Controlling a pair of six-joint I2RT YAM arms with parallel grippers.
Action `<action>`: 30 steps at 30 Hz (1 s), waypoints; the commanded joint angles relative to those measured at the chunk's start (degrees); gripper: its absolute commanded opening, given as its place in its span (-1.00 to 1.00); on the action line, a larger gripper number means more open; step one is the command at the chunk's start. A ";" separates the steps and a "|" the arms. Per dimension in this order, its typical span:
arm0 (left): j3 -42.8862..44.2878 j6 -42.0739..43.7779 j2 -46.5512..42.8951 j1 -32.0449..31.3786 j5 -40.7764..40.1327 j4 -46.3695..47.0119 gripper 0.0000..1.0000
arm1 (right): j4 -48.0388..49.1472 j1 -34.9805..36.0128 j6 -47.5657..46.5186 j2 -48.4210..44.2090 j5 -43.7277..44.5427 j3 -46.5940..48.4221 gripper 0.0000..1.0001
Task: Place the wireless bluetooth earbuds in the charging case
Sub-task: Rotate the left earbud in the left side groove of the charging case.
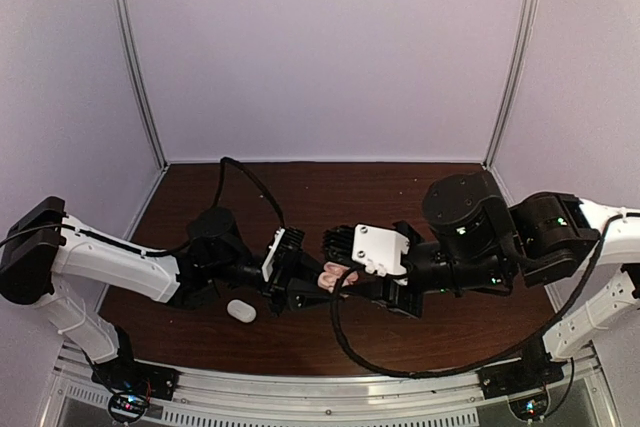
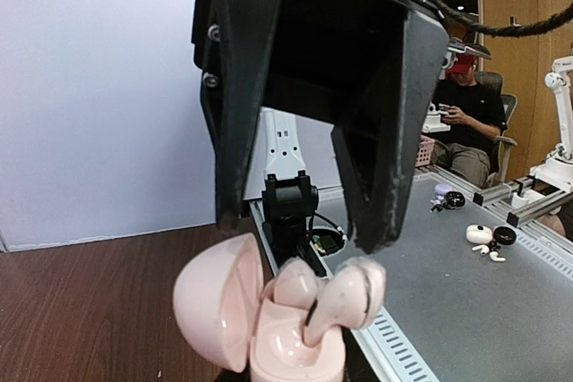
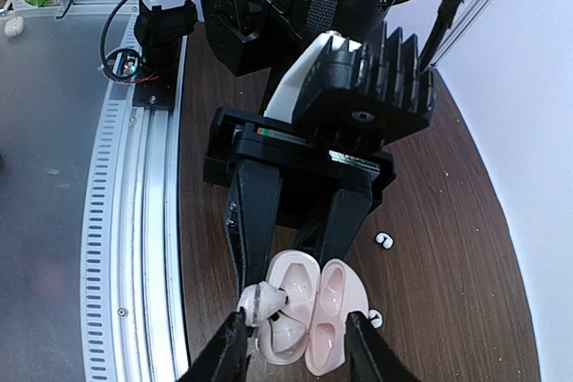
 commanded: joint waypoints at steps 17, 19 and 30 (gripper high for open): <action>1.27 -0.21 0.71 0.32 0.55 2.13 -1.00 | -3.54 3.06 -4.82 3.08 3.88 4.15 -0.09; 1.29 -0.08 0.61 0.32 0.50 2.01 -1.00 | -3.17 3.17 -5.06 3.42 5.48 4.24 -0.08; 1.32 0.75 0.27 0.32 -0.56 1.22 -1.00 | -0.04 3.60 -4.35 4.77 12.92 4.19 -0.07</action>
